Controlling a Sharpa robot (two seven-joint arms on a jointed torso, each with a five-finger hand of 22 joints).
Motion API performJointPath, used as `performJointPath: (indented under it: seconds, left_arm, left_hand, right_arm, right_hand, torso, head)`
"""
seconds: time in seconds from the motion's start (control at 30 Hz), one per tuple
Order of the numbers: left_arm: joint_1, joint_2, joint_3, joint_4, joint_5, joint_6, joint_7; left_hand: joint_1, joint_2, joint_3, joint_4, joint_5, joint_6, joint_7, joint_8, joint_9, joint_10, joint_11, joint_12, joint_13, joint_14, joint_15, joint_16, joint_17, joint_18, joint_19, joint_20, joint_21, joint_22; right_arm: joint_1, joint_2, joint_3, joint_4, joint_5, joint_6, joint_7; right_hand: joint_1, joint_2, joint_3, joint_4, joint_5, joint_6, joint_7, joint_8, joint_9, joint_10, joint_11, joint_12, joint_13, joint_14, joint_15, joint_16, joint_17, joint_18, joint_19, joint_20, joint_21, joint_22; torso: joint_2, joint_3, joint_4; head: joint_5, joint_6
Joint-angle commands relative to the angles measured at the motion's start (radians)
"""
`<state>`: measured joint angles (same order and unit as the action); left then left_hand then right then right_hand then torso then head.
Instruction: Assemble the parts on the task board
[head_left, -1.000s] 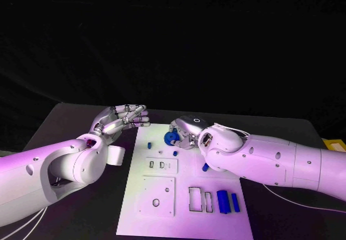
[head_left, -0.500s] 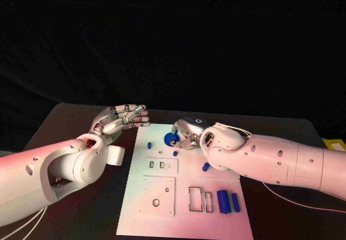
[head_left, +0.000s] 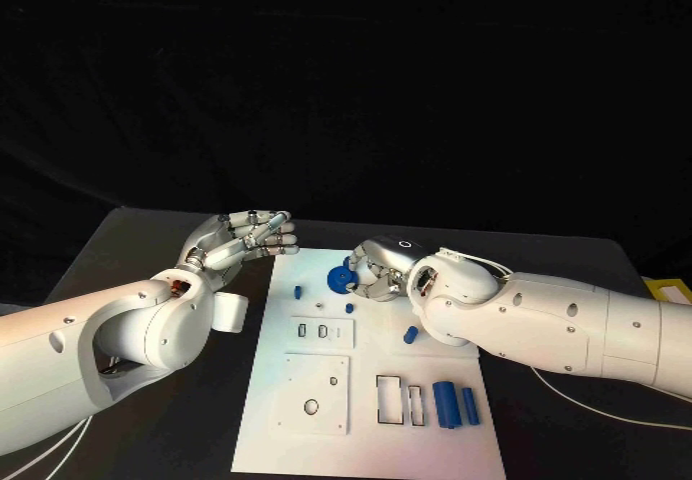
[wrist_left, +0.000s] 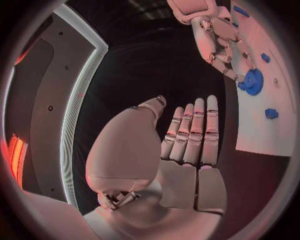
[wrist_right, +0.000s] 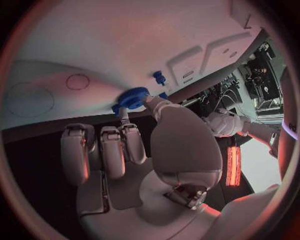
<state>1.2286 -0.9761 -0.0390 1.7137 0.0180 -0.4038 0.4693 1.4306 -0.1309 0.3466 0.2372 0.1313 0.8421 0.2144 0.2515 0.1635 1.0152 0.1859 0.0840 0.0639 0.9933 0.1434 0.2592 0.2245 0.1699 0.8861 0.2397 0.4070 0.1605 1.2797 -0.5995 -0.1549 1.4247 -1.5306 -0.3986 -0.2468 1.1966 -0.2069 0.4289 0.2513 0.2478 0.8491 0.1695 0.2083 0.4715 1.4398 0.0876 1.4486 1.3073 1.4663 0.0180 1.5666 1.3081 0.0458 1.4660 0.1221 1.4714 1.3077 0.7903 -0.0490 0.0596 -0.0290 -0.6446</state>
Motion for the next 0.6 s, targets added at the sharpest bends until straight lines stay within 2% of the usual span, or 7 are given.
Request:
performJointPath:
  seconds: [0.03,0.13,0.27,0.43,0.5,0.53,0.6]
  left_arm:
    - [0.001,0.001,0.001,0.001,0.001,0.019,0.006]
    - [0.001,0.0,0.001,-0.002,0.001,0.019,0.006]
    - [0.001,-0.001,0.001,-0.006,0.001,0.019,0.006]
    - [0.001,-0.001,0.001,-0.012,0.002,0.022,0.008]
    - [0.001,0.001,0.001,-0.014,0.002,0.024,0.009]
    - [0.001,0.001,0.001,-0.015,0.002,0.024,0.009]
    - [0.001,0.003,0.001,-0.018,0.002,0.027,0.01]
  left_hand:
    - [-0.008,-0.004,0.007,0.001,-0.004,-0.008,0.04,-0.003,-0.001,-0.002,0.007,-0.005,0.001,-0.006,-0.002,-0.004,0.001,0.011,-0.004,-0.001,-0.005,-0.001]
    - [-0.008,-0.004,0.007,0.001,-0.004,-0.008,0.04,-0.003,-0.001,-0.002,0.007,-0.005,0.001,-0.006,-0.002,-0.004,0.001,0.011,-0.004,-0.001,-0.005,-0.001]
    - [-0.009,-0.003,0.008,0.001,-0.004,-0.008,0.04,-0.004,-0.001,-0.002,0.007,-0.006,0.002,-0.006,-0.002,-0.004,0.001,0.011,-0.005,0.0,-0.005,-0.002]
    - [-0.009,-0.003,0.008,0.001,-0.004,-0.008,0.04,-0.004,-0.001,-0.002,0.007,-0.006,0.002,-0.006,-0.002,-0.004,0.001,0.011,-0.005,0.0,-0.005,-0.002]
    - [-0.009,-0.003,0.008,0.001,-0.004,-0.008,0.04,-0.004,-0.001,-0.002,0.007,-0.006,0.002,-0.006,-0.002,-0.004,0.001,0.011,-0.005,0.0,-0.005,-0.002]
    - [-0.009,-0.003,0.008,0.001,-0.004,-0.008,0.04,-0.004,-0.001,-0.002,0.007,-0.006,0.002,-0.006,-0.002,-0.004,0.001,0.011,-0.005,0.0,-0.005,-0.002]
    - [-0.009,-0.004,0.009,0.001,-0.004,-0.008,0.039,-0.004,-0.001,-0.001,0.007,-0.006,0.002,-0.007,-0.002,-0.005,0.002,0.011,-0.005,0.0,-0.005,-0.002]
  right_arm:
    - [0.0,-0.041,0.003,0.038,0.052,-0.114,0.055]
    - [0.006,-0.096,0.008,0.082,0.157,-0.132,0.102]
    - [0.02,-0.183,0.012,0.136,0.308,-0.108,0.162]
    - [0.038,-0.302,0.014,0.165,0.478,-0.018,0.248]
    - [0.041,-0.337,0.014,0.164,0.534,0.014,0.281]
    - [0.042,-0.341,0.014,0.163,0.539,0.018,0.284]
    - [0.043,-0.376,0.014,0.157,0.578,0.045,0.318]
  right_hand:
    - [0.017,-0.004,0.0,-0.003,0.01,0.002,0.0,-0.01,0.0,0.007,-0.001,0.004,0.118,0.103,-0.002,0.002,0.255,-0.013,0.02,0.001,0.001,0.166]
    - [0.03,-0.008,0.001,-0.011,0.006,0.001,0.001,-0.014,0.0,0.004,0.0,0.001,0.115,0.102,-0.002,0.001,0.251,-0.012,0.015,0.001,-0.004,0.161]
    - [0.042,-0.014,-0.001,-0.021,0.0,-0.003,0.003,-0.02,0.0,0.001,0.002,-0.001,0.112,0.101,0.0,0.0,0.249,-0.009,0.009,0.002,-0.012,0.154]
    - [0.083,-0.015,0.003,-0.053,-0.014,0.015,0.002,-0.021,0.006,0.002,0.001,0.001,0.114,0.101,0.0,0.0,0.249,-0.009,0.007,0.002,-0.015,0.154]
    - [0.112,-0.016,0.007,-0.075,-0.01,0.023,0.0,-0.023,0.007,0.003,-0.001,0.001,0.114,0.101,-0.002,0.0,0.249,-0.009,0.007,0.001,-0.016,0.154]
    - [0.112,-0.016,0.007,-0.075,-0.01,0.023,0.0,-0.023,0.007,0.003,-0.001,0.001,0.114,0.101,-0.002,0.0,0.249,-0.009,0.007,0.001,-0.016,0.154]
    - [0.141,-0.019,0.012,-0.099,-0.011,0.028,-0.012,-0.028,0.007,0.005,-0.011,0.003,0.116,0.102,-0.008,0.001,0.252,-0.009,0.008,-0.003,-0.015,0.156]
  torso:
    - [-0.002,0.0002,-0.0018]
    - [-0.003,0.0005,-0.0039]
    - [-0.006,0.002,-0.0087]
    - [-0.01,0.0053,-0.0159]
    - [-0.011,0.0063,-0.0171]
    - [-0.011,0.0068,-0.0177]
    - [-0.012,0.0097,-0.0202]
  head:
    - [-0.002,0.001]
    - [-0.002,0.004]
    - [-0.001,0.005]
    - [-0.004,0.005]
    - [-0.007,0.006]
    - [-0.01,0.007]
    - [-0.011,0.007]
